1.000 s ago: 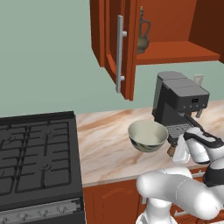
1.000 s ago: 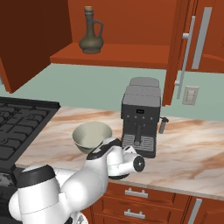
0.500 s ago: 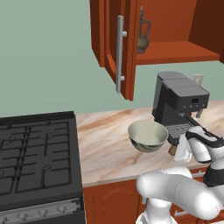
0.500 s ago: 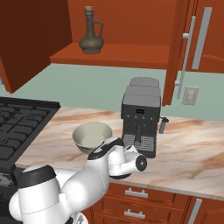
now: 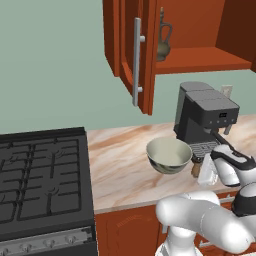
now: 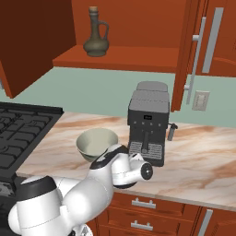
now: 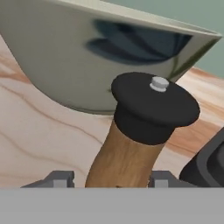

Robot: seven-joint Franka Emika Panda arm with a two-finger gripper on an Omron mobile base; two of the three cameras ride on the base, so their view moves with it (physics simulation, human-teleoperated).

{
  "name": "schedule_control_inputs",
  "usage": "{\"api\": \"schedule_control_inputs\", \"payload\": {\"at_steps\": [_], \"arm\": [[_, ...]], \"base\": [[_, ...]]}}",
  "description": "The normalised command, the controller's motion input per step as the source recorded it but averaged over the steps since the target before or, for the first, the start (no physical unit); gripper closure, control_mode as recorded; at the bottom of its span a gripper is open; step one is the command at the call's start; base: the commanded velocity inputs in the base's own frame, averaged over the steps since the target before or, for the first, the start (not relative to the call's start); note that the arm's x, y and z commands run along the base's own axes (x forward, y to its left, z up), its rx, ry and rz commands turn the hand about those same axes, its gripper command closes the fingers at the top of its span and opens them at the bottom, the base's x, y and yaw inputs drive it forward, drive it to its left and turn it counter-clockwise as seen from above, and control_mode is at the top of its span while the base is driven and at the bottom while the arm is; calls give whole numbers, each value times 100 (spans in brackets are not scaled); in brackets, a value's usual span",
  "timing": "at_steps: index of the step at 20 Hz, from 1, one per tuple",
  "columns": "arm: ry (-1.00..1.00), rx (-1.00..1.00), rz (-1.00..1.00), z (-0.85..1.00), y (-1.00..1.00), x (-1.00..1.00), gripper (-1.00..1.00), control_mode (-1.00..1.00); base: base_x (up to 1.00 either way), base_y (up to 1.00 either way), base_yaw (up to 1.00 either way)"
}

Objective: Retrieve the bottle and the shaker from the cabinet and place them next to the mixing bowl on the counter. Then add garlic from the fridge to the mixing bowl.

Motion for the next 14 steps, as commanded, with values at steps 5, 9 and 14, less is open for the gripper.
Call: {"api": "schedule_control_inputs", "payload": {"at_steps": [5,9,14], "arm": [[0,-1,0,9,-1,0,-100,-100],[-4,0,-4,51,-51,1,-100,-100],[-4,5,-15,67,-25,-3,-100,-100]], "base": [[0,0,0],[0,0,0],[0,0,0]]}}
